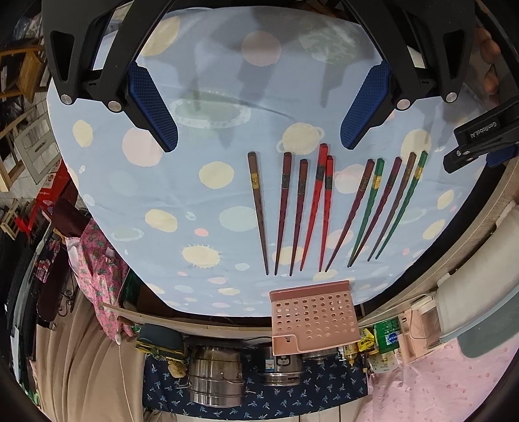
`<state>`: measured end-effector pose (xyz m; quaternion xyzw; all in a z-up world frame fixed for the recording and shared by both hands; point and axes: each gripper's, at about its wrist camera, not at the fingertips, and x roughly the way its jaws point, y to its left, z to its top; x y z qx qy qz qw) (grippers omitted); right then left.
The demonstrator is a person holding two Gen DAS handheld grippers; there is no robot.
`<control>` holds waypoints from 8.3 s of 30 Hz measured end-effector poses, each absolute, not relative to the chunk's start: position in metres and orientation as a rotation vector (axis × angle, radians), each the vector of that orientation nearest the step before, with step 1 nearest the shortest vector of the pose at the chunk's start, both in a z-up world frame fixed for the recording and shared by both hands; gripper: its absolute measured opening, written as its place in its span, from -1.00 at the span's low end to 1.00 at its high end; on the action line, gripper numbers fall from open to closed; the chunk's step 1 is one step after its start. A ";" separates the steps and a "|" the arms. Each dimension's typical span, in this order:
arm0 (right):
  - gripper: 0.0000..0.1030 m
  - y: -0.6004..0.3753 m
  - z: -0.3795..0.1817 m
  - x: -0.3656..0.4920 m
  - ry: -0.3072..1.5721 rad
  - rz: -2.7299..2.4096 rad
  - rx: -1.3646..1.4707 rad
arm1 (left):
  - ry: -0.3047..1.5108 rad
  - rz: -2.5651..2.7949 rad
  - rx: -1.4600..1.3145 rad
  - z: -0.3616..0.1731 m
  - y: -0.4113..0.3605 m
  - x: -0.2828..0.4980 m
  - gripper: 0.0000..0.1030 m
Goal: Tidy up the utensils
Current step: 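Grasp a brown gold-banded chopstick with the right gripper while the left gripper grasps a green chopstick, then lift both held chopsticks and carry them over the pink basket, then lower the chopsticks into the pink basket and open both grippers, then withdraw both open grippers from the basket back toward the chopsticks, then grasp a dark red chopstick with the right gripper while the left gripper grasps a brown chopstick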
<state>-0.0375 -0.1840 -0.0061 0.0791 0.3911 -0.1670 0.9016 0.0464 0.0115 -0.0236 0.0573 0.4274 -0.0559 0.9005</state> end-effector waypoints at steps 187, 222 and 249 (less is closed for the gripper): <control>-0.30 -0.216 0.009 0.035 0.734 -0.170 0.262 | 0.816 -0.221 0.004 0.016 -0.027 0.119 0.32; -0.52 -0.198 -0.047 0.032 0.847 -0.180 0.217 | 0.944 -0.195 0.078 -0.057 -0.025 0.094 0.48; -0.82 -0.194 -0.049 0.028 0.847 -0.223 0.146 | 0.926 -0.181 0.087 -0.059 -0.023 0.091 0.47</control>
